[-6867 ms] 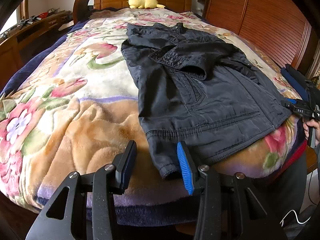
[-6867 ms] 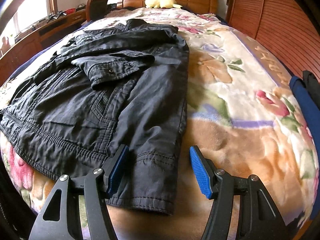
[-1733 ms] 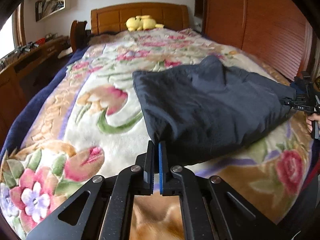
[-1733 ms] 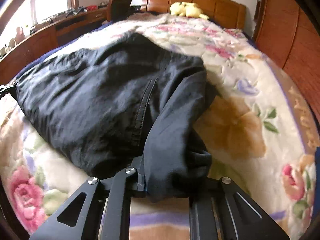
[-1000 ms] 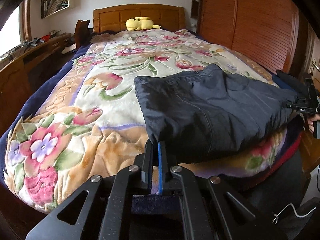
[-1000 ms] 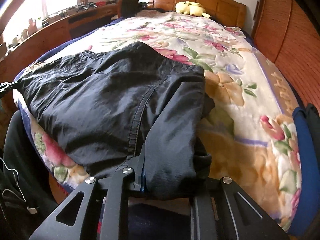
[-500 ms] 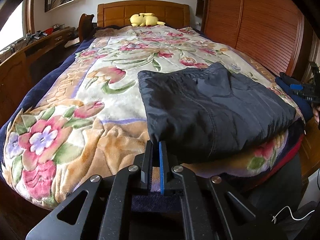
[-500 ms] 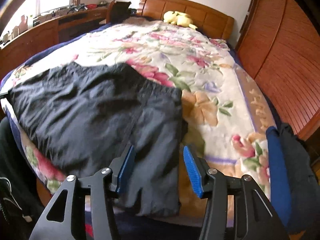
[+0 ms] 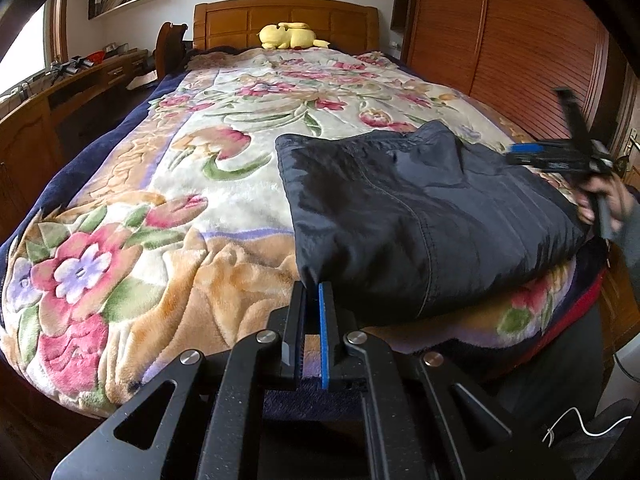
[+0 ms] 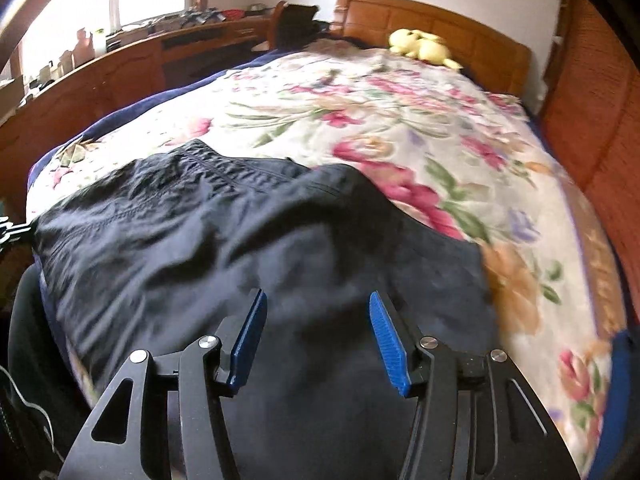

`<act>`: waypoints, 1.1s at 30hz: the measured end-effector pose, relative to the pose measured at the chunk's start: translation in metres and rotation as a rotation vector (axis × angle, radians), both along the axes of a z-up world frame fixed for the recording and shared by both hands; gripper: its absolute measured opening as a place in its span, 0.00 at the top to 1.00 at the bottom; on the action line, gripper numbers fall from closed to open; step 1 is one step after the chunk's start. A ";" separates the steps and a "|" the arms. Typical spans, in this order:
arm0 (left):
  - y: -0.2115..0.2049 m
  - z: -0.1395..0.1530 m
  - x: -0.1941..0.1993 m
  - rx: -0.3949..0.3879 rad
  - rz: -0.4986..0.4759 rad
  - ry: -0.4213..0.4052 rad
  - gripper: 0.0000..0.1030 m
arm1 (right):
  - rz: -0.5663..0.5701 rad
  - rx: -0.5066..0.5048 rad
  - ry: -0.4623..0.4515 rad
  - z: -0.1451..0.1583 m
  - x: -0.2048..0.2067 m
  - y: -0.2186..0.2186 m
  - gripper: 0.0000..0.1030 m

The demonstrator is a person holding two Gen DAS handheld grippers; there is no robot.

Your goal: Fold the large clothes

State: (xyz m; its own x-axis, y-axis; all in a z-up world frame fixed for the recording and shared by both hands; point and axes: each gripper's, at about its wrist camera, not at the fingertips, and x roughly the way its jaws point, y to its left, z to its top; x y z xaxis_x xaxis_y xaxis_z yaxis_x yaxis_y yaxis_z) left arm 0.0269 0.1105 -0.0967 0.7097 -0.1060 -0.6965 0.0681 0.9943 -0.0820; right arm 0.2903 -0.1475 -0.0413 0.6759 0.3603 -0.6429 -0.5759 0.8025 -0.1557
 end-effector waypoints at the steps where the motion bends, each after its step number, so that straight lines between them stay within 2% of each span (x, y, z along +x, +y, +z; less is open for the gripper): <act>1: 0.000 0.000 0.000 0.000 -0.002 0.000 0.95 | 0.005 -0.001 0.019 -0.004 0.011 0.010 0.46; 5: 0.001 0.000 -0.001 -0.006 -0.008 0.004 0.94 | 0.003 -0.001 0.084 -0.014 0.054 0.039 0.46; 7: 0.004 0.001 -0.003 0.003 0.002 0.006 0.90 | -0.005 -0.006 0.126 -0.019 0.074 0.052 0.46; 9: 0.008 0.003 -0.006 0.007 0.021 -0.001 0.88 | -0.017 -0.049 0.127 -0.026 0.089 0.064 0.46; 11: 0.013 0.005 -0.009 0.003 0.033 -0.008 0.87 | -0.017 -0.077 0.131 -0.031 0.102 0.073 0.52; 12: 0.016 0.005 -0.010 -0.001 0.041 -0.011 0.87 | -0.023 -0.085 0.145 -0.035 0.111 0.078 0.61; 13: 0.018 0.005 -0.010 -0.002 0.045 -0.013 0.87 | -0.024 -0.085 0.153 -0.038 0.116 0.081 0.65; 16: 0.020 0.006 -0.009 0.001 0.049 -0.017 0.86 | -0.026 -0.090 0.142 -0.041 0.128 0.093 0.70; 20: 0.018 0.009 -0.005 -0.005 0.041 -0.027 0.85 | -0.075 -0.071 0.098 -0.036 0.143 0.103 0.71; 21: 0.017 0.011 -0.003 -0.003 0.038 -0.031 0.85 | -0.091 -0.067 0.088 -0.035 0.148 0.105 0.74; 22: 0.015 0.012 -0.002 -0.002 0.035 -0.034 0.85 | -0.104 -0.059 0.078 -0.033 0.154 0.107 0.88; 23: 0.013 0.013 0.000 -0.005 0.030 -0.039 0.85 | -0.107 -0.054 0.077 -0.033 0.160 0.109 0.92; 24: 0.011 0.014 0.002 -0.008 0.026 -0.041 0.85 | -0.127 -0.072 0.071 -0.035 0.166 0.112 1.00; 25: 0.009 0.014 0.003 -0.010 0.022 -0.043 0.85 | -0.153 -0.095 0.064 -0.038 0.173 0.114 1.00; 28: 0.002 0.014 0.006 -0.015 -0.002 -0.041 0.82 | -0.182 -0.081 0.083 -0.045 0.185 0.110 1.00; 30: -0.002 0.013 0.007 -0.023 -0.016 -0.041 0.74 | -0.182 -0.048 0.059 -0.037 0.181 0.103 1.00; 33: -0.007 0.009 0.010 -0.023 -0.035 -0.026 0.73 | -0.172 -0.015 0.029 -0.020 0.160 0.084 1.00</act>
